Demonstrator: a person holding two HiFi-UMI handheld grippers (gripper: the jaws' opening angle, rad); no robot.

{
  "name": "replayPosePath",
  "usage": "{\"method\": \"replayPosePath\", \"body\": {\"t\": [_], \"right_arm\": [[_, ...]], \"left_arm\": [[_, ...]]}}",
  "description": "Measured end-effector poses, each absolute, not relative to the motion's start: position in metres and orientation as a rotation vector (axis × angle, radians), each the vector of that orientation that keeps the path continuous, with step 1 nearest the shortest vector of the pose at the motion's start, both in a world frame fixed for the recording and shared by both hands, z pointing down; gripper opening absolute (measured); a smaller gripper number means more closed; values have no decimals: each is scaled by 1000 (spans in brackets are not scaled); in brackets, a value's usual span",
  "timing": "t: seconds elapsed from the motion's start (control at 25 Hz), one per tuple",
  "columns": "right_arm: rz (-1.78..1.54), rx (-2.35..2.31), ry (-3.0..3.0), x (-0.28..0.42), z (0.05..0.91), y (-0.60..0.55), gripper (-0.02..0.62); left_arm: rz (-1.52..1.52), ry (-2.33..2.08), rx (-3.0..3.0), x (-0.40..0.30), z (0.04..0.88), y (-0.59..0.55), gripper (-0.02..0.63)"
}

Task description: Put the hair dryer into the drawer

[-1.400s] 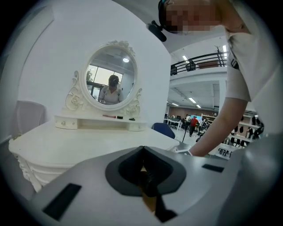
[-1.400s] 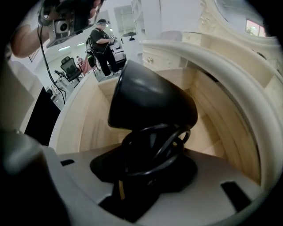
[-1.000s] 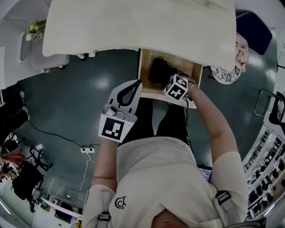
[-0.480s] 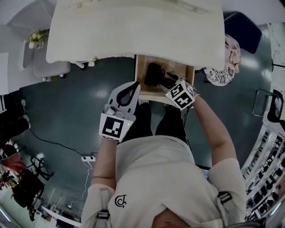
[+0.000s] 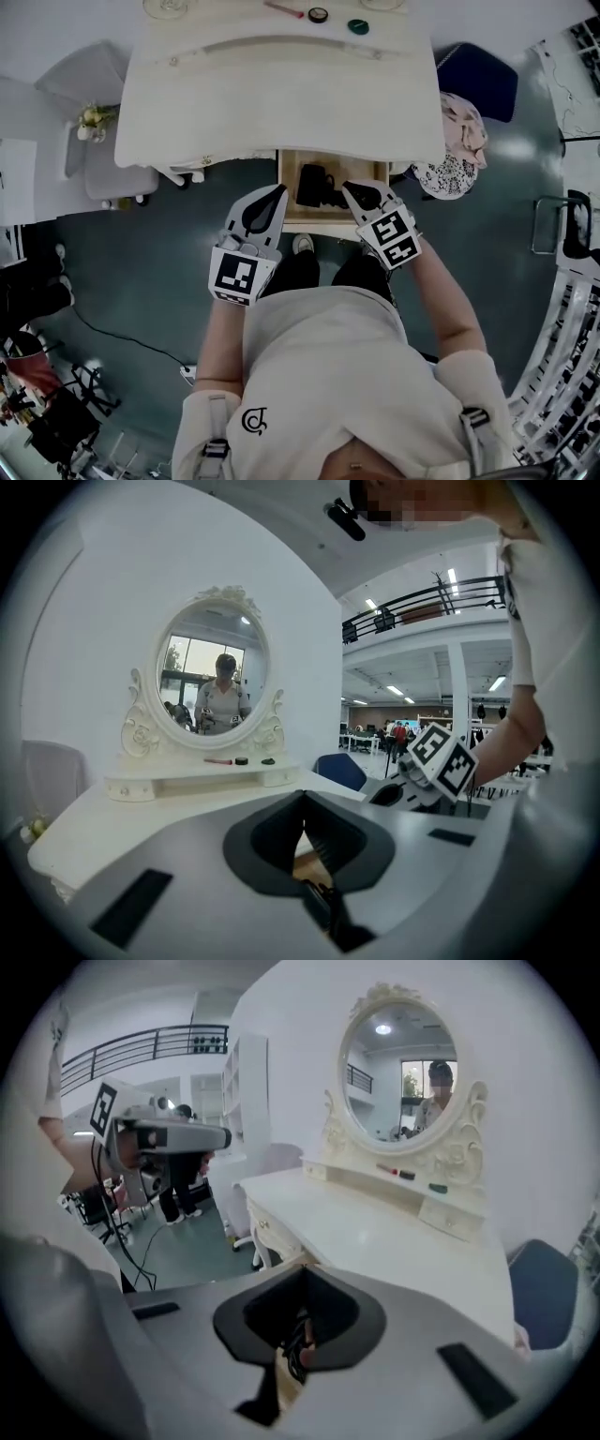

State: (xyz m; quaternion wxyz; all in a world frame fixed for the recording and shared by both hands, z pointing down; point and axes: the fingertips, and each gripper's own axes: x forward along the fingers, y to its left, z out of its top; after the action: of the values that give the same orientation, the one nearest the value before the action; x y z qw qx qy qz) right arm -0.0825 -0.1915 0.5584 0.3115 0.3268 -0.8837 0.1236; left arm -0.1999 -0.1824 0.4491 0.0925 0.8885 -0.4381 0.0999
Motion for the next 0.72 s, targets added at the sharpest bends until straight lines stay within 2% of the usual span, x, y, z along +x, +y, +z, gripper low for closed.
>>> {"method": "replayPosePath", "body": {"t": [0.36,0.72], "right_arm": [[148,1173,-2568,-67,438,-217,8],[18,1286,-2755,-62,360,-214,6]], "left_arm": [[268,-1363,2747,-202,386,-192,14],[236,-1452,2757,-218,356,-199,14]]}}
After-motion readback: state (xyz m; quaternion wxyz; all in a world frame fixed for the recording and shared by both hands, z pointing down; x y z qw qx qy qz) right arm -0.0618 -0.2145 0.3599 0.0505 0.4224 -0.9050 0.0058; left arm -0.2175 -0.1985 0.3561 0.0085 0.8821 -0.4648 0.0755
